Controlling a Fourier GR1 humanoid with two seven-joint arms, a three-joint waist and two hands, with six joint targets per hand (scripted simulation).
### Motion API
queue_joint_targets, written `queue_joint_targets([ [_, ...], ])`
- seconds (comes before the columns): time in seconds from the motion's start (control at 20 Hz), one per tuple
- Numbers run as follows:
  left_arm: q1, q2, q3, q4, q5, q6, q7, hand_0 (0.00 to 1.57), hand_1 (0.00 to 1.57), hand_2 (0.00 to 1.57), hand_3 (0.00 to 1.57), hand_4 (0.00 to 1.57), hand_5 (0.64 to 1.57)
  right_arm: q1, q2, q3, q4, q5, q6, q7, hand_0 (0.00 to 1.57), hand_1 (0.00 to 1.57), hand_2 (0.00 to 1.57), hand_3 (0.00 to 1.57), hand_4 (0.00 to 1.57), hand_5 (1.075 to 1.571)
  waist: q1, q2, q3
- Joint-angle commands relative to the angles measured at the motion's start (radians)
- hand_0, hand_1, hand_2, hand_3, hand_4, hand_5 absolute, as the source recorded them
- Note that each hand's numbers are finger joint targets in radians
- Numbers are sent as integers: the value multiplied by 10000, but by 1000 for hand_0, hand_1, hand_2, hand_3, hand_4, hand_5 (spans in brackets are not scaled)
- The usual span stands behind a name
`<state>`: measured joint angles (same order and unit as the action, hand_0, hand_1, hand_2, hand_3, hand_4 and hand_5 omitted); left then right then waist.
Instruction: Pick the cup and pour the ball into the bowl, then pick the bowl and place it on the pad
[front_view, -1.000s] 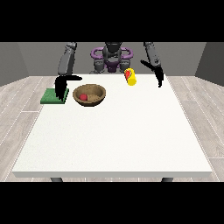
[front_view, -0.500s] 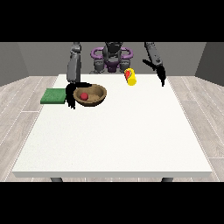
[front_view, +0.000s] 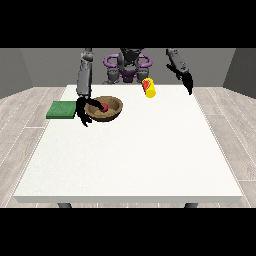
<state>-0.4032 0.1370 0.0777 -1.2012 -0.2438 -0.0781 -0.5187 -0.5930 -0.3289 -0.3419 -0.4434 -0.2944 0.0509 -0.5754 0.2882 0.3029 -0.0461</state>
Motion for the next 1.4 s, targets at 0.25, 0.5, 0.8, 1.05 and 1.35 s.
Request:
queue_joint_targets([
  [0.25,-948,-44,-583,-646,-237,-291,-51,0,0,0,0,0,711,1219,-1702,1829,741,2997,-3465,612,1571,1571,1571,1571,1299,1566,1590,1889,384],
  [0.5,-971,-246,-697,-205,-232,-393,312,0,0,0,0,0,716,967,-2702,1779,477,2999,-3514,2469,1571,1571,1571,1571,1241,1571,1948,897,372],
  [0.8,-337,-422,-432,1031,-246,-54,-52,0,0,0,0,0,712,613,-2579,2744,200,3609,-3104,5032,1571,1571,1571,1571,1158,1570,1326,-763,416],
  [1.05,88,-99,286,2493,134,-171,-194,0,0,0,0,0,726,-66,-3884,4214,-622,4914,-1590,6900,1571,1571,1571,1571,1308,1554,183,-2260,395],
  [1.35,846,-164,590,2777,189,331,-520,0,0,0,0,0,732,-551,-5616,5213,-1463,5982,509,6722,1571,1571,1571,1571,1571,1555,-742,-3117,438],
])
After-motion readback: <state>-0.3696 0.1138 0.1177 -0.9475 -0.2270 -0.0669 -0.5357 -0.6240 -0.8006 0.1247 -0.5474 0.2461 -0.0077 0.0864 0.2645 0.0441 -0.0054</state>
